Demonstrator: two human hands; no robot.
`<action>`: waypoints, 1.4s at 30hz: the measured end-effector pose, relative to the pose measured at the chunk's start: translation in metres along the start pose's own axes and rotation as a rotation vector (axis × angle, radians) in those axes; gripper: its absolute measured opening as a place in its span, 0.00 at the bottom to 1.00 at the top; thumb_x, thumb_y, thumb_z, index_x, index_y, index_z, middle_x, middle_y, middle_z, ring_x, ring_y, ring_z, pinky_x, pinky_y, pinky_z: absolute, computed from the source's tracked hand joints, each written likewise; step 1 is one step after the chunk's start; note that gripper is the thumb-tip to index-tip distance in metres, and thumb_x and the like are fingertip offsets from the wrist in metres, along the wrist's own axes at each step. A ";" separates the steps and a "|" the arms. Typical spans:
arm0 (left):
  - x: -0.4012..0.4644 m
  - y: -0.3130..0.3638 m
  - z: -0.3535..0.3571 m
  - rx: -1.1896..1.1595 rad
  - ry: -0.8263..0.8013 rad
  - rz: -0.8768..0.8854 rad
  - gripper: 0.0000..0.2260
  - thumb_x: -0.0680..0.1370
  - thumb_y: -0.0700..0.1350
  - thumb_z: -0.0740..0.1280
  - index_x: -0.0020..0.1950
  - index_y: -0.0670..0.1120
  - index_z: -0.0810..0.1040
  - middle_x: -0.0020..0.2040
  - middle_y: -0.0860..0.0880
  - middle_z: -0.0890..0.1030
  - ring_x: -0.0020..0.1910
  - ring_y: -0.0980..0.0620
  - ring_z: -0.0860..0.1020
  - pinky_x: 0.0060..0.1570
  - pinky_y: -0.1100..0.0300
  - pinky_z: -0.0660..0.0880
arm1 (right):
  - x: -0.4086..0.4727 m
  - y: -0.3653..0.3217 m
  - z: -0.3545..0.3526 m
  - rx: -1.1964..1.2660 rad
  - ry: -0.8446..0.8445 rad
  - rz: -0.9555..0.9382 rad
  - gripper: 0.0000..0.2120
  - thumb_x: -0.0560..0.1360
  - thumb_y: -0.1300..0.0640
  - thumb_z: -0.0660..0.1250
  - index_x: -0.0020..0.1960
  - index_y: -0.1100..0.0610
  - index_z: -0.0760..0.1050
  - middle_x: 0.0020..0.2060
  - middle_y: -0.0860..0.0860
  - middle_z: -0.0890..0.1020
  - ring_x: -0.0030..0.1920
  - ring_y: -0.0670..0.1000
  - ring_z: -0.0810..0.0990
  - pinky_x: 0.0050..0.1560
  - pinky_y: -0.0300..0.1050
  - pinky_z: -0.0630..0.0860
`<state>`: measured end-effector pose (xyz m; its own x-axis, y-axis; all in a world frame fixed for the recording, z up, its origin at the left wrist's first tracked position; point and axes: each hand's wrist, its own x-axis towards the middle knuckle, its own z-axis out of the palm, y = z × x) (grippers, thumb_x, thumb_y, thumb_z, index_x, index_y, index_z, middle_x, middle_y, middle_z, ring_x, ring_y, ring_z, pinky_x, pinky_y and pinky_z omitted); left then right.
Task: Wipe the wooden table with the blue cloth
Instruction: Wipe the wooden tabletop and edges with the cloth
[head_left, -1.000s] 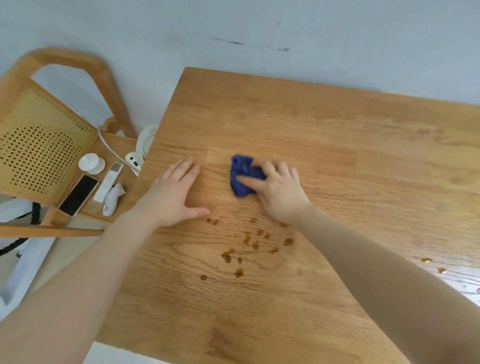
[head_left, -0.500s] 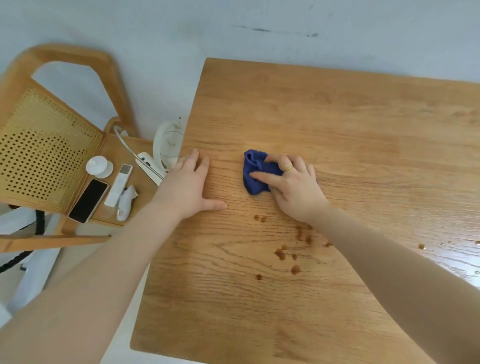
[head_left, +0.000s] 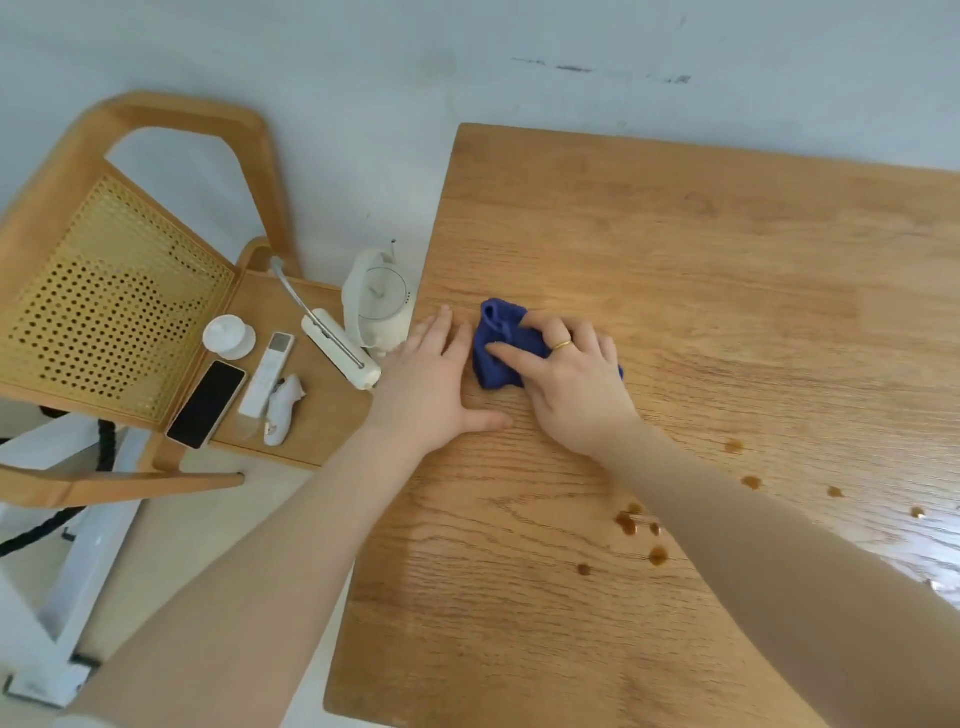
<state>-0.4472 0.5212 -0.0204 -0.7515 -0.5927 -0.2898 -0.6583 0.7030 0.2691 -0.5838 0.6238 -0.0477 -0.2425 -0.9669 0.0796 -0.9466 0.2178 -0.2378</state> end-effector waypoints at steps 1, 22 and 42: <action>-0.001 -0.003 -0.001 -0.038 0.009 0.007 0.50 0.66 0.68 0.67 0.77 0.47 0.48 0.78 0.47 0.47 0.76 0.49 0.49 0.74 0.54 0.51 | 0.013 0.003 -0.001 -0.016 0.018 0.033 0.19 0.74 0.55 0.57 0.63 0.43 0.73 0.64 0.55 0.72 0.56 0.62 0.70 0.50 0.55 0.66; -0.060 -0.069 -0.011 -0.379 0.090 -0.153 0.44 0.69 0.60 0.70 0.77 0.51 0.48 0.76 0.51 0.57 0.71 0.53 0.64 0.62 0.58 0.65 | 0.091 -0.069 0.016 -0.018 -0.029 0.180 0.20 0.75 0.56 0.58 0.65 0.43 0.69 0.70 0.53 0.62 0.64 0.60 0.62 0.57 0.54 0.60; -0.091 -0.020 0.016 -0.003 -0.117 -0.109 0.57 0.63 0.66 0.71 0.76 0.42 0.40 0.77 0.45 0.41 0.76 0.48 0.51 0.73 0.54 0.50 | -0.043 -0.068 -0.004 -0.056 -0.158 -0.153 0.24 0.70 0.51 0.51 0.62 0.48 0.74 0.59 0.60 0.74 0.51 0.65 0.73 0.45 0.57 0.70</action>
<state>-0.3652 0.5672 -0.0145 -0.6652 -0.6158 -0.4223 -0.7361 0.6357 0.2327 -0.5098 0.6513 -0.0311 -0.0629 -0.9971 -0.0428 -0.9811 0.0697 -0.1805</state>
